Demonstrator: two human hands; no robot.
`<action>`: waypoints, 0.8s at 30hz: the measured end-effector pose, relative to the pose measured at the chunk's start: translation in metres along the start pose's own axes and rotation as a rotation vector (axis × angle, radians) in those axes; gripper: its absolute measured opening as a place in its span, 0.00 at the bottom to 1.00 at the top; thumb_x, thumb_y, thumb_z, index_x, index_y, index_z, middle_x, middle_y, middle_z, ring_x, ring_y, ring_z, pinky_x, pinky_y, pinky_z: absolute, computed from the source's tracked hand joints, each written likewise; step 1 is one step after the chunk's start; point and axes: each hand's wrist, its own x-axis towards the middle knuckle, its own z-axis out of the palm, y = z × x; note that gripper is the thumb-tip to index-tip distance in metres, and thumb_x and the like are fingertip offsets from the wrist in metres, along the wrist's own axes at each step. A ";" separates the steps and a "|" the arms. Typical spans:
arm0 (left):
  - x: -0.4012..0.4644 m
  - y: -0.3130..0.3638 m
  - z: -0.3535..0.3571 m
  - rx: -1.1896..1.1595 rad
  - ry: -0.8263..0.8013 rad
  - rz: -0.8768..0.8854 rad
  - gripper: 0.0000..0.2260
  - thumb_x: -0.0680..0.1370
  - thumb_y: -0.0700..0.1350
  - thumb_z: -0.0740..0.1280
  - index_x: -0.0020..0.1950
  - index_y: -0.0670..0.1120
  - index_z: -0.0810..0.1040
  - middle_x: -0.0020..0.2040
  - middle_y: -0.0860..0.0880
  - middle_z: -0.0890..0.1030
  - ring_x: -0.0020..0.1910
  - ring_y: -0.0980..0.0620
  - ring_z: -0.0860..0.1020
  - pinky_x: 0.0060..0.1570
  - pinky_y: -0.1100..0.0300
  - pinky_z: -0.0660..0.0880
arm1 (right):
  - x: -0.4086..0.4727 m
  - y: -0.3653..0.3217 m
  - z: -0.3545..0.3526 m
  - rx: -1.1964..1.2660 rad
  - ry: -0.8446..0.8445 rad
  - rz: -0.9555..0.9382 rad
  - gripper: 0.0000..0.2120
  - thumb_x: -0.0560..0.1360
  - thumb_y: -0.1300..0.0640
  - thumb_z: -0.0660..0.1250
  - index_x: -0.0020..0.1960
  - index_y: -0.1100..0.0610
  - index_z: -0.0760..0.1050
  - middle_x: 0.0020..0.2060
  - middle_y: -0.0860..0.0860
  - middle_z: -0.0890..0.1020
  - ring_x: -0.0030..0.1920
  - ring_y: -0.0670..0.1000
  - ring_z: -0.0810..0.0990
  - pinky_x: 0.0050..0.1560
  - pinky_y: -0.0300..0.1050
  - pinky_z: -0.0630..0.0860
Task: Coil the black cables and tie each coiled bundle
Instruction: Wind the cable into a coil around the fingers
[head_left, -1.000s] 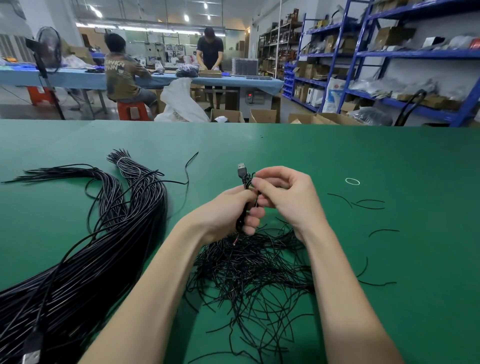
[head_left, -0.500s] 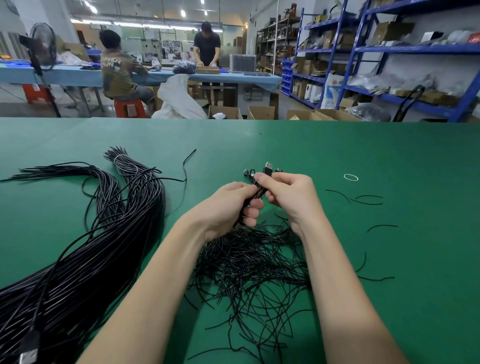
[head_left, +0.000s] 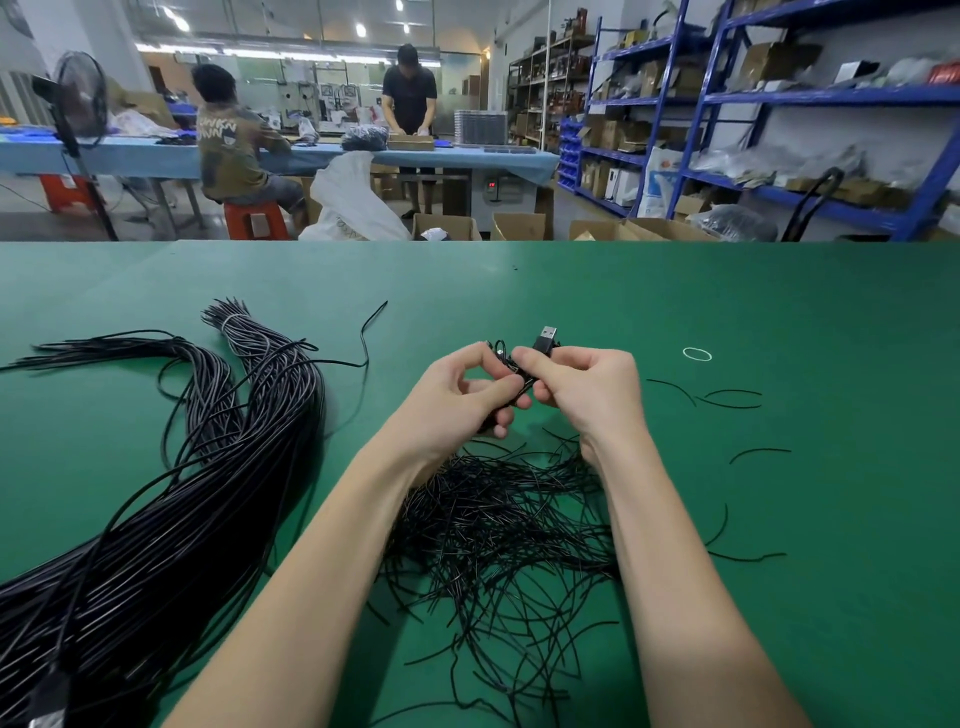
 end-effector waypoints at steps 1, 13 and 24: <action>0.000 0.000 0.000 0.051 0.008 0.017 0.07 0.79 0.39 0.69 0.45 0.41 0.73 0.38 0.41 0.83 0.28 0.53 0.72 0.32 0.63 0.74 | 0.000 0.000 -0.001 -0.001 0.013 0.002 0.12 0.69 0.55 0.81 0.32 0.55 0.82 0.21 0.47 0.79 0.23 0.42 0.75 0.42 0.41 0.78; 0.004 -0.008 -0.005 0.607 0.107 0.146 0.04 0.76 0.46 0.74 0.50 0.51 0.88 0.30 0.52 0.84 0.26 0.67 0.75 0.31 0.76 0.67 | -0.003 0.009 0.001 0.033 0.086 0.103 0.14 0.68 0.56 0.81 0.27 0.55 0.81 0.23 0.48 0.81 0.26 0.43 0.79 0.55 0.55 0.82; 0.009 -0.019 -0.011 -0.435 0.233 -0.259 0.02 0.72 0.34 0.75 0.44 0.36 0.85 0.40 0.41 0.85 0.32 0.54 0.81 0.37 0.66 0.80 | 0.002 0.001 -0.008 0.225 -0.198 0.061 0.08 0.78 0.53 0.73 0.51 0.58 0.82 0.36 0.48 0.87 0.37 0.48 0.87 0.40 0.37 0.82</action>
